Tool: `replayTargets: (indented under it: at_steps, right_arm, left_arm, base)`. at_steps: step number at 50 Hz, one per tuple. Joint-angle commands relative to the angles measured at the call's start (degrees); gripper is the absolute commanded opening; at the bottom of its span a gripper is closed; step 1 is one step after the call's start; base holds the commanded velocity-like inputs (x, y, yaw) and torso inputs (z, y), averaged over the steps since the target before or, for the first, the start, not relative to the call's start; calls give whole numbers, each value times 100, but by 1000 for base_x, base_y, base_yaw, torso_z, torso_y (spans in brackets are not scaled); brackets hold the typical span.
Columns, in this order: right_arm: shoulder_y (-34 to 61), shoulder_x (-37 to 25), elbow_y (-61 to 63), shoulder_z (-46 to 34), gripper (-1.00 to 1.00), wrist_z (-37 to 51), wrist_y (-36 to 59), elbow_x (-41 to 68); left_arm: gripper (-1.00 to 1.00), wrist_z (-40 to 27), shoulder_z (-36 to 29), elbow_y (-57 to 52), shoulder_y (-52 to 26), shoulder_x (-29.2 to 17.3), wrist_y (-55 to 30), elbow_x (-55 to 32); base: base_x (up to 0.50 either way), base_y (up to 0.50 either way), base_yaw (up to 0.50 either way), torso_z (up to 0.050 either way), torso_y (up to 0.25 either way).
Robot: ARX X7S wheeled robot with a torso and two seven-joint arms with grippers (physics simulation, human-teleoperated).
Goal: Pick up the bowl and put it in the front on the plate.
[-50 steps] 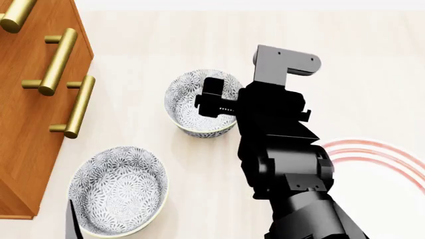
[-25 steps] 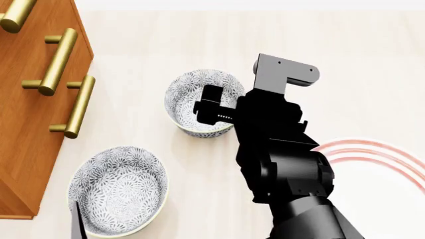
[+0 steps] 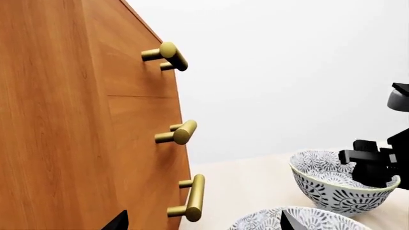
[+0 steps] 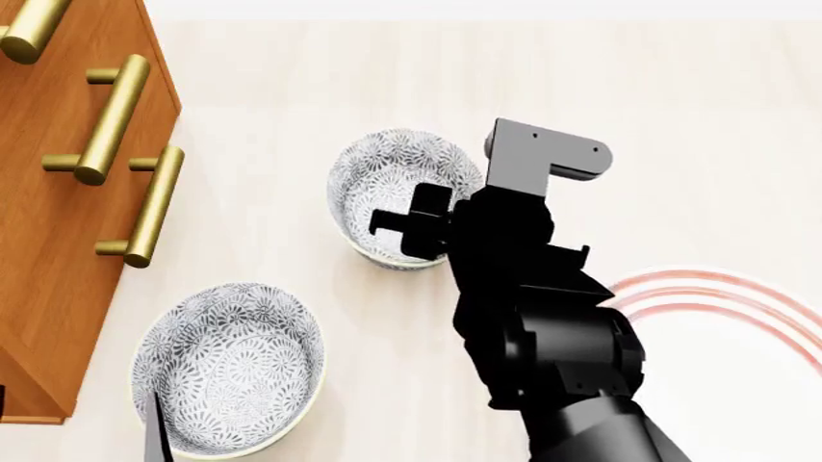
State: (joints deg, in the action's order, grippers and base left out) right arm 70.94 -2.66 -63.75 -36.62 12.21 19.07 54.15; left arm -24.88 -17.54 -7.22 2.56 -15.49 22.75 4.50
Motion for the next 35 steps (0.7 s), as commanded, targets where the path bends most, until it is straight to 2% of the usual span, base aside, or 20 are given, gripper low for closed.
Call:
replayTargets:
  at_steps: [1, 23, 35]
  right_arm:
    - [-150, -75, 383, 20, -100, 62, 65, 39]
    - [-114, -289, 883, 70, -100, 273, 261, 207]
    - [-68, -982, 2189, 323, -100, 817, 463, 436]
  left_arm:
    - [100, 42, 26, -9, -3, 24, -20, 38]
    - [100, -11, -3, -29, -35, -10, -78, 17]
    - [100, -55, -11, -11, -54, -26, -77, 13]
  base:
    - [0, 0, 0, 0, 0]
    - [0, 0, 0, 0, 0]
    - [0, 0, 0, 0, 0]
